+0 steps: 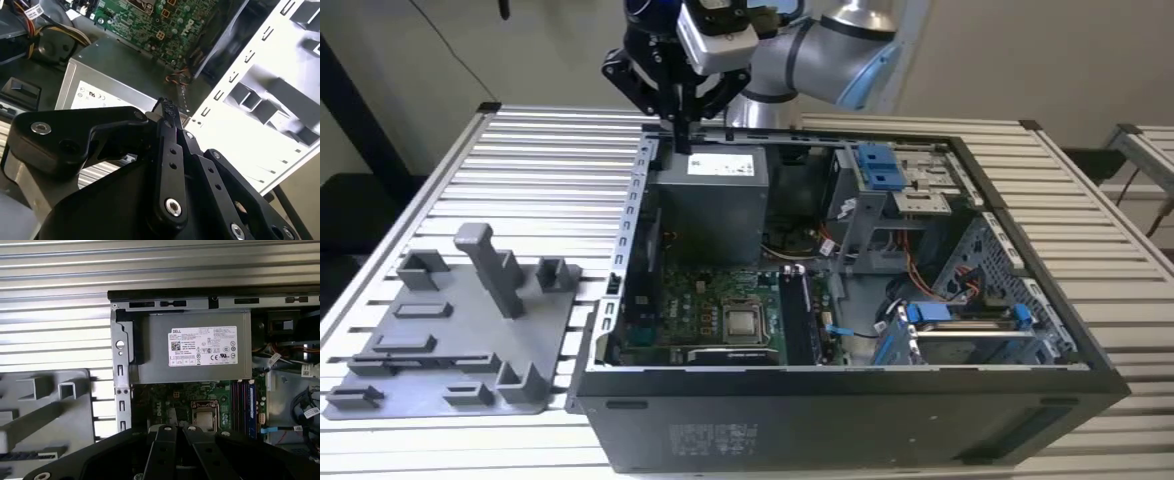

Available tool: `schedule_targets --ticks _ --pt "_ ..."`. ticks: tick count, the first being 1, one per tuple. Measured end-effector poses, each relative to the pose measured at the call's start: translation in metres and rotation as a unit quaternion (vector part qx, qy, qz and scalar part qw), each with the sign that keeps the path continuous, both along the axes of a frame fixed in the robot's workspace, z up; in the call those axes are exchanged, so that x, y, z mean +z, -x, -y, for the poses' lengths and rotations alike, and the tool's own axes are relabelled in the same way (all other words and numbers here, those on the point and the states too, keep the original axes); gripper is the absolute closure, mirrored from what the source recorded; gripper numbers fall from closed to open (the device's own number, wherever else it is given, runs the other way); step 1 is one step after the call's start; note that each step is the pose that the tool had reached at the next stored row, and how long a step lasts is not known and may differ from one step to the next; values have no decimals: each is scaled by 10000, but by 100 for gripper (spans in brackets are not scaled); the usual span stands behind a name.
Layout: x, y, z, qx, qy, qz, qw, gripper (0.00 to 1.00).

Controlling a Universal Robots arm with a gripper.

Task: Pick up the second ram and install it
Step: 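Reach for the second ram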

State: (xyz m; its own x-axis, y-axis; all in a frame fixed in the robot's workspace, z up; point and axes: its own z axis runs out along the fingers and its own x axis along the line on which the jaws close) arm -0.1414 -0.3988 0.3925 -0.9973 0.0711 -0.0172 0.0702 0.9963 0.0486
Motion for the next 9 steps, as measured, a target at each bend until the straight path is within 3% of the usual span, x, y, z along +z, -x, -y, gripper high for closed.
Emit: schedule_targets --ticks 9 --pt "0 92 0 0 0 -5 10000 89"
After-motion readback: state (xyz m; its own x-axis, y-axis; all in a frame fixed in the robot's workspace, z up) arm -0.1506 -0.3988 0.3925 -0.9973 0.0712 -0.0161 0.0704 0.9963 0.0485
